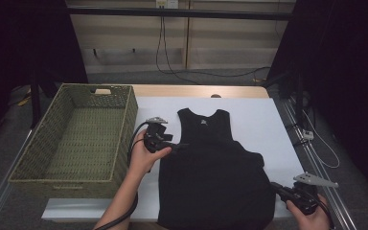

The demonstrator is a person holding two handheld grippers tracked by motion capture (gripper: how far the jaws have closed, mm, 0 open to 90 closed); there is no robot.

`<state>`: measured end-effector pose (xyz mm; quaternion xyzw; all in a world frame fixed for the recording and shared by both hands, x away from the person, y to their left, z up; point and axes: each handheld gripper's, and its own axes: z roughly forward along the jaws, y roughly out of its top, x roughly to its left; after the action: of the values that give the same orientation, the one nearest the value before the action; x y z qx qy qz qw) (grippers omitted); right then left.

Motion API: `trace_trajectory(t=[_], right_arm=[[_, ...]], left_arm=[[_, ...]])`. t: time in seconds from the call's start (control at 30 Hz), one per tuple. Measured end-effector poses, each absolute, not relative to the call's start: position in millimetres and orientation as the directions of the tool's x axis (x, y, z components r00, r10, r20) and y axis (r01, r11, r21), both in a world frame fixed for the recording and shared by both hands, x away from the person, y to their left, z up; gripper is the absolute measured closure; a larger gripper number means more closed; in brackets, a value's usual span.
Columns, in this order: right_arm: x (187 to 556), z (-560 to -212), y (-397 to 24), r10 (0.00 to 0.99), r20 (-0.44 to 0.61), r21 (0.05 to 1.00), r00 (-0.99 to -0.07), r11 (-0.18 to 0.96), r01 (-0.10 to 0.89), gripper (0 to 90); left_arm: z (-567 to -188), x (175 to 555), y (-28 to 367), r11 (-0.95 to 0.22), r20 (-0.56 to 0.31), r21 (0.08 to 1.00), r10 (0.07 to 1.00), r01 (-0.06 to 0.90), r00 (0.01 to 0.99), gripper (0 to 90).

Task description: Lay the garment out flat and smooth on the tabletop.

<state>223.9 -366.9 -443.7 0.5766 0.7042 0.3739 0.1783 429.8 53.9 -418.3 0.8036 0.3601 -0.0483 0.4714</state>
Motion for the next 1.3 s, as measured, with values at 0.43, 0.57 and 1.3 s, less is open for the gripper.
trace_trajectory(t=[0.43, 0.57, 1.3], right_arm=[[246, -438, -357, 0.946, 0.171, 0.783, -0.276, 0.039, 0.62, 49.9], [263, -436, -350, 0.947, 0.164, 0.788, -0.276, 0.042, 0.614, 41.2], [424, -426, -316, 0.931, 0.222, 0.791, -0.288, 0.001, 0.612, 23.4]], left_arm=[[-421, 432, 62, -0.293, -0.419, 0.717, 0.545, 0.633, 0.727, 9.6], [-421, 433, 62, -0.29, -0.418, 0.719, 0.545, 0.631, 0.727, 9.8], [-425, 430, 61, -0.342, -0.381, 0.706, 0.555, 0.62, 0.739, 9.3]])
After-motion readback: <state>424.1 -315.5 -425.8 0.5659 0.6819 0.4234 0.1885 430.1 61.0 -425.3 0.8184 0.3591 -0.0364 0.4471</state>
